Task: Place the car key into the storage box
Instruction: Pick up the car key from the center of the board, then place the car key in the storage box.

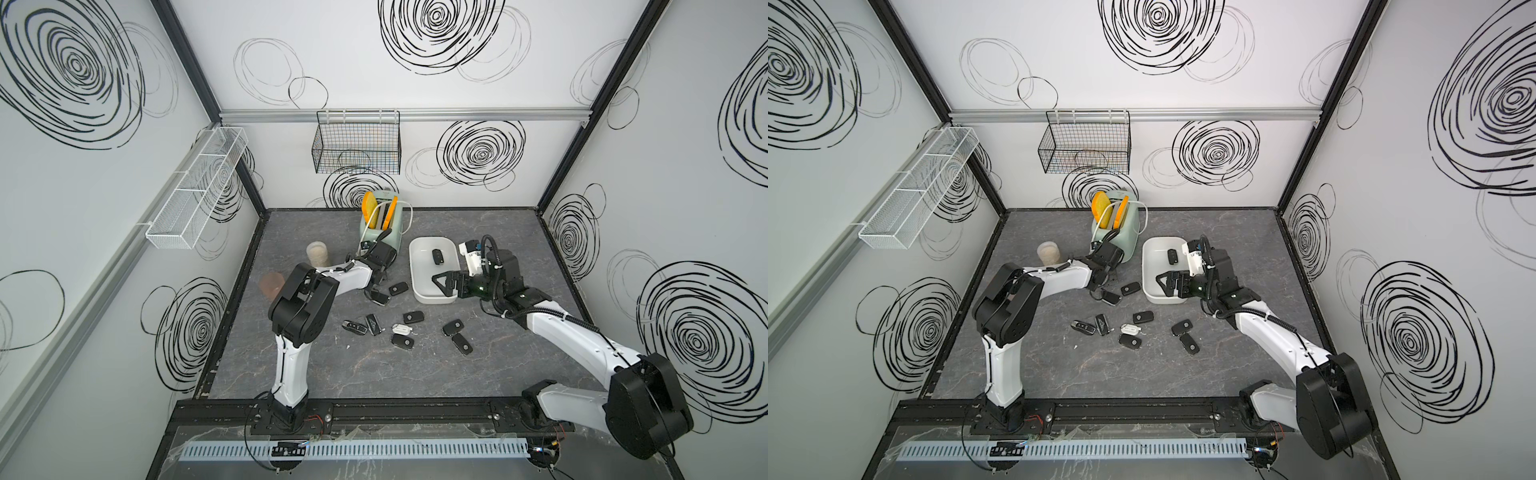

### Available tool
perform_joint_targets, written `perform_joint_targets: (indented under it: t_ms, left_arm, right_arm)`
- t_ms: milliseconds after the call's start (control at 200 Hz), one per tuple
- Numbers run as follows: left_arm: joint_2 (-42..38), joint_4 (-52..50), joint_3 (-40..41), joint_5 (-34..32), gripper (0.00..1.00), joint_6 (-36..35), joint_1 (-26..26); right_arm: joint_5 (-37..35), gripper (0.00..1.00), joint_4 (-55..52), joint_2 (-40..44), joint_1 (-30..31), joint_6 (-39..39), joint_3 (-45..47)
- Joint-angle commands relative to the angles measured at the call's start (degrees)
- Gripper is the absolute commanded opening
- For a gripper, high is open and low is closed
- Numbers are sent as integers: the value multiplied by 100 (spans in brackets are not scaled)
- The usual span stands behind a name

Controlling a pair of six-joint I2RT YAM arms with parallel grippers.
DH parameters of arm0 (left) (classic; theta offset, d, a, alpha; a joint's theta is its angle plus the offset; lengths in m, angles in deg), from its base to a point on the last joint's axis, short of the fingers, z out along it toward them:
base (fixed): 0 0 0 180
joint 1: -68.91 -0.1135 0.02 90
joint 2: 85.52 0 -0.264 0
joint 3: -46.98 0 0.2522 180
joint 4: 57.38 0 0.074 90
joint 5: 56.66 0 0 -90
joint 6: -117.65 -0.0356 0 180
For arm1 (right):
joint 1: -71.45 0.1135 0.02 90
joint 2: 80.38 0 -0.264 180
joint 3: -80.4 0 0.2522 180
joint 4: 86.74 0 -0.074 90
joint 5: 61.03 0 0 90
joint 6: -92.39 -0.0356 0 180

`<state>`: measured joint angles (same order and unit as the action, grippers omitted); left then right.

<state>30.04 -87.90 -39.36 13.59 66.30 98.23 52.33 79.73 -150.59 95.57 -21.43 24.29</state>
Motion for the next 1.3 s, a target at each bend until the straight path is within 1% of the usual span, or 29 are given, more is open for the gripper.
perform_joint_targets:
  t_ms: [0,250,410,560,670,795,955,1090,1296]
  left_arm:
    - [-443,-84,160,128,33,-165,88]
    - [-1242,145,490,308,33,-38,202]
    - [-1622,171,555,378,34,57,425]
    - [-1913,388,640,580,34,412,665]
    - [-1960,565,535,687,35,597,895]
    - [-1749,587,129,785,35,654,1141]
    - [-1246,539,-527,810,35,609,1387]
    - [-709,483,-1123,901,35,600,1445]
    - [240,301,-2113,813,35,716,1452]
  right_arm:
    - [0,99,-126,105,-30,8,-161]
    - [77,99,-145,117,-30,-4,-107]
    - [4,99,-166,188,-30,-8,-25]
    - [-166,99,-235,219,-61,72,50]
    - [-192,99,-350,232,-100,169,77]
    - [-226,99,-378,312,-145,188,189]
    - [-223,99,-346,412,-204,149,354]
    - [-243,99,-378,464,-264,140,420]
    - [-499,99,-515,538,-345,140,419]
